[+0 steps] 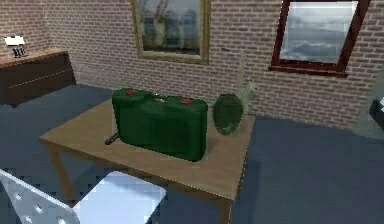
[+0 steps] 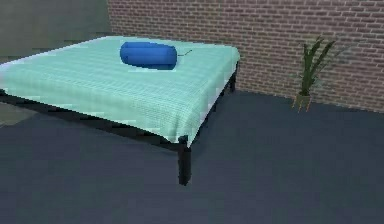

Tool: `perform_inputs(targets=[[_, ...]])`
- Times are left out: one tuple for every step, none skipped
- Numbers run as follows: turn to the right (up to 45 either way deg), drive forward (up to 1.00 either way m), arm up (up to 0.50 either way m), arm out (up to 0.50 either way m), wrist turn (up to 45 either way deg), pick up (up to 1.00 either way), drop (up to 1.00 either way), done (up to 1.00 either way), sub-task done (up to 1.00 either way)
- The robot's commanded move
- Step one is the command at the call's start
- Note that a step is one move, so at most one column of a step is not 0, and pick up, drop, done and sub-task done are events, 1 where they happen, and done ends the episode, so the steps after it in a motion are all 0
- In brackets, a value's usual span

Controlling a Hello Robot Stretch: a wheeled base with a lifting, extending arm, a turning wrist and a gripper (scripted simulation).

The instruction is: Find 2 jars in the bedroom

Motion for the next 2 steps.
perform_inputs(targets=[[45.0, 0.00, 0.00, 0.00, 0.0, 0.00, 0.00, 0.00, 0.00], [24.0, 0.00, 0.00, 0.00, 0.0, 0.00, 0.00, 0.00, 0.00]])
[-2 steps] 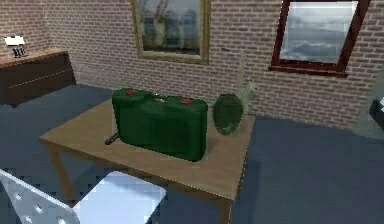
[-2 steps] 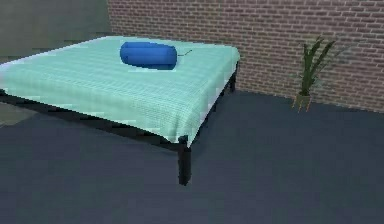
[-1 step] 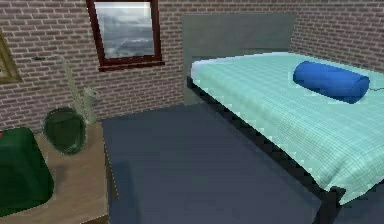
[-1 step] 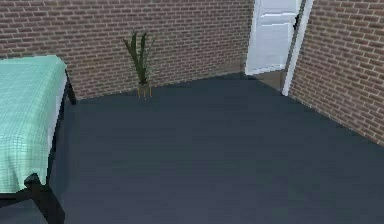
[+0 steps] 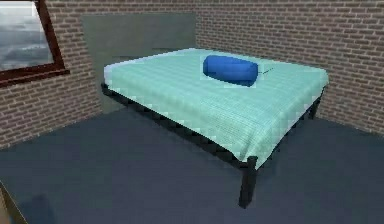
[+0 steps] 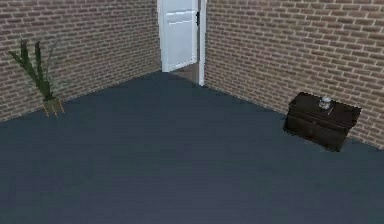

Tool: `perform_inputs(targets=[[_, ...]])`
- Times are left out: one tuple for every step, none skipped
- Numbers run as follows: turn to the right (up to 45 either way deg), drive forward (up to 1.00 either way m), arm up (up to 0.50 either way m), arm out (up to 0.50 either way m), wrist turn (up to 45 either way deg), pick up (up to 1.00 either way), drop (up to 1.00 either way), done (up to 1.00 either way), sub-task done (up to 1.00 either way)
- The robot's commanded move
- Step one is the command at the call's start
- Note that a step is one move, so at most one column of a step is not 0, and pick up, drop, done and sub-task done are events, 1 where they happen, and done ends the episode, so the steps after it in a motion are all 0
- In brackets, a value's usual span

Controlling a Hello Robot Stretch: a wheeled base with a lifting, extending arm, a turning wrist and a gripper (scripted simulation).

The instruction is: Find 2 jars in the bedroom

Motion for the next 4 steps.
perform_inputs(targets=[[0.0, 0.30, 0.00, 0.00, 0.0, 0.00, 0.00, 0.00, 0.00], [-45.0, 0.00, 0.00, 0.00, 0.0, 0.00, 0.00, 0.00, 0.00], [-27.0, 0.00, 0.00, 0.00, 0.0, 0.00, 0.00, 0.00, 0.00], [0.0, 0.00, 0.00, 0.00, 0.0, 0.00, 0.00, 1.00, 0.00]])
